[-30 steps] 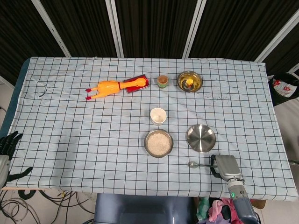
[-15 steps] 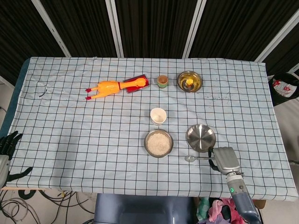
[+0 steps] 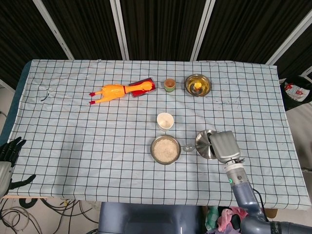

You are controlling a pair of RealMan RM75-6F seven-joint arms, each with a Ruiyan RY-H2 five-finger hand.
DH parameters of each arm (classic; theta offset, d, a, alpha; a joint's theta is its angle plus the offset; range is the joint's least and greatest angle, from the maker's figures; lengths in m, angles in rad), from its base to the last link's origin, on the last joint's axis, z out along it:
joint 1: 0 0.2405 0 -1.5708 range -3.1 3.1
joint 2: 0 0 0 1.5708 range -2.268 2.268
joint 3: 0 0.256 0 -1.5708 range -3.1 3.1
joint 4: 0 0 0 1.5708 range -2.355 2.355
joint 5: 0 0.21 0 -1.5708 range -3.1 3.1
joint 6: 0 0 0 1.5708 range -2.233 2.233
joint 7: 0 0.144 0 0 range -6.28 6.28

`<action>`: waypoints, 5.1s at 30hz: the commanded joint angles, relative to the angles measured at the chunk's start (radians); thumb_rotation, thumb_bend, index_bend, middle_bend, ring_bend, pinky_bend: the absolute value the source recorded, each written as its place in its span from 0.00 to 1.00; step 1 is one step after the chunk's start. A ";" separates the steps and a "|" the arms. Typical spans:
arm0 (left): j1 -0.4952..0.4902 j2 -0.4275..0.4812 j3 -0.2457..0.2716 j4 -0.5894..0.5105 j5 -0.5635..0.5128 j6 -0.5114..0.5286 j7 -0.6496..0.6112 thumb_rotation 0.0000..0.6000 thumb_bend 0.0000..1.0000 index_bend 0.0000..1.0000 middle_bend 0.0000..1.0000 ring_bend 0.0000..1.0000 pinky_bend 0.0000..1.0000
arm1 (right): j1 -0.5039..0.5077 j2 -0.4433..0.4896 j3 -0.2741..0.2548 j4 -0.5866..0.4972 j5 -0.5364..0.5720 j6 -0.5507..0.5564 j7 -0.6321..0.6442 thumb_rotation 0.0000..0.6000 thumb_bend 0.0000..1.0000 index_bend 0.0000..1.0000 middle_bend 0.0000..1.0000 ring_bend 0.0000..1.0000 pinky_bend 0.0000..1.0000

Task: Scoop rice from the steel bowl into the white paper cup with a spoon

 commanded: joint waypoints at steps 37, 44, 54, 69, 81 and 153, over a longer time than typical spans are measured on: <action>-0.015 0.028 0.006 -0.033 0.000 -0.029 -0.072 1.00 0.00 0.00 0.00 0.00 0.00 | 0.223 -0.426 -0.193 0.434 -0.143 0.215 -0.531 1.00 0.49 0.68 1.00 1.00 1.00; -0.015 0.031 0.007 -0.034 0.003 -0.028 -0.082 1.00 0.00 0.00 0.00 0.00 0.00 | 0.222 -0.449 -0.214 0.481 -0.190 0.215 -0.561 1.00 0.49 0.68 1.00 1.00 1.00; -0.018 0.034 0.006 -0.037 0.000 -0.033 -0.086 1.00 0.00 0.00 0.00 0.00 0.00 | 0.227 -0.448 -0.201 0.501 -0.213 0.203 -0.617 1.00 0.50 0.68 1.00 1.00 1.00; -0.019 0.034 0.006 -0.040 -0.001 -0.033 -0.086 1.00 0.00 0.00 0.00 0.00 0.00 | 0.205 -0.436 -0.209 0.487 -0.239 0.195 -0.668 1.00 0.50 0.68 1.00 1.00 1.00; -0.021 0.033 0.003 -0.038 -0.009 -0.037 -0.086 1.00 0.00 0.00 0.00 0.00 0.00 | 0.172 -0.467 -0.184 0.445 -0.184 0.159 -0.618 1.00 0.51 0.68 1.00 1.00 1.00; -0.023 0.036 0.001 -0.047 -0.022 -0.046 -0.089 1.00 0.00 0.00 0.00 0.00 0.00 | 0.113 -0.504 -0.010 0.249 0.075 0.232 -0.351 1.00 0.52 0.70 1.00 1.00 1.00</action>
